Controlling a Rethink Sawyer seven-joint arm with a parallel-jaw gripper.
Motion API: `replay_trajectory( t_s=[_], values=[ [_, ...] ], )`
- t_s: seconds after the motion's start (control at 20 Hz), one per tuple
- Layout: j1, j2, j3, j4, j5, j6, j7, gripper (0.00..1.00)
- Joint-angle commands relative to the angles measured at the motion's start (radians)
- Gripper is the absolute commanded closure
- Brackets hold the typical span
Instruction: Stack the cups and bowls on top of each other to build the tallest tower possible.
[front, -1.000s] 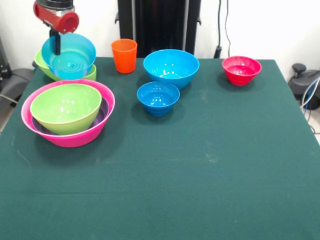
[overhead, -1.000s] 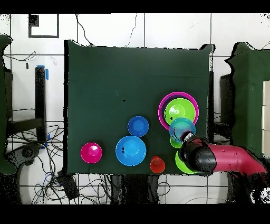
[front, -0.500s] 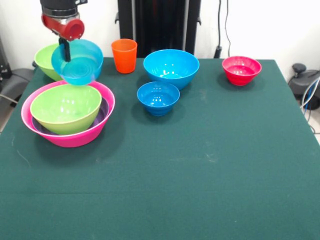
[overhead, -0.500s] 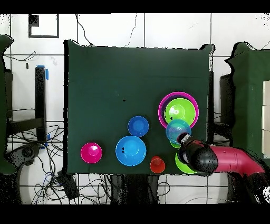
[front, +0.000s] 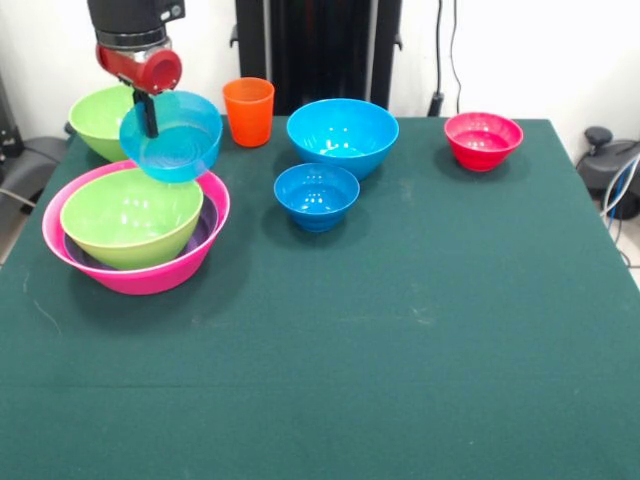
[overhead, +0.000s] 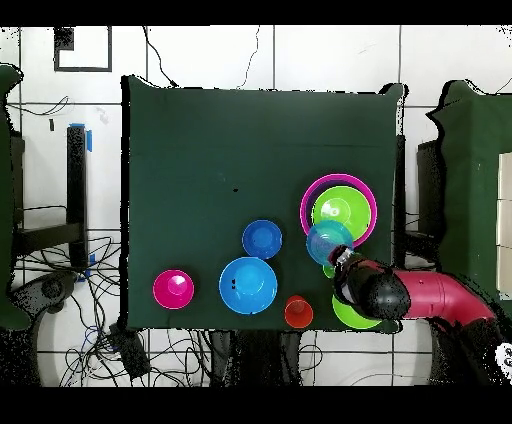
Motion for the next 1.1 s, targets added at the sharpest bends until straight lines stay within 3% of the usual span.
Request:
replay_trajectory(
  t_s=[0.05,0.55,1.1],
  values=[
    [0.013,0.042,0.107,0.028,0.002,0.022,-0.201,1.00],
    [0.009,0.018,0.127,-0.006,0.012,0.096,-0.230,1.00],
    [0.019,0.059,0.108,-0.056,-0.015,0.128,-0.239,1.00]
  ],
)
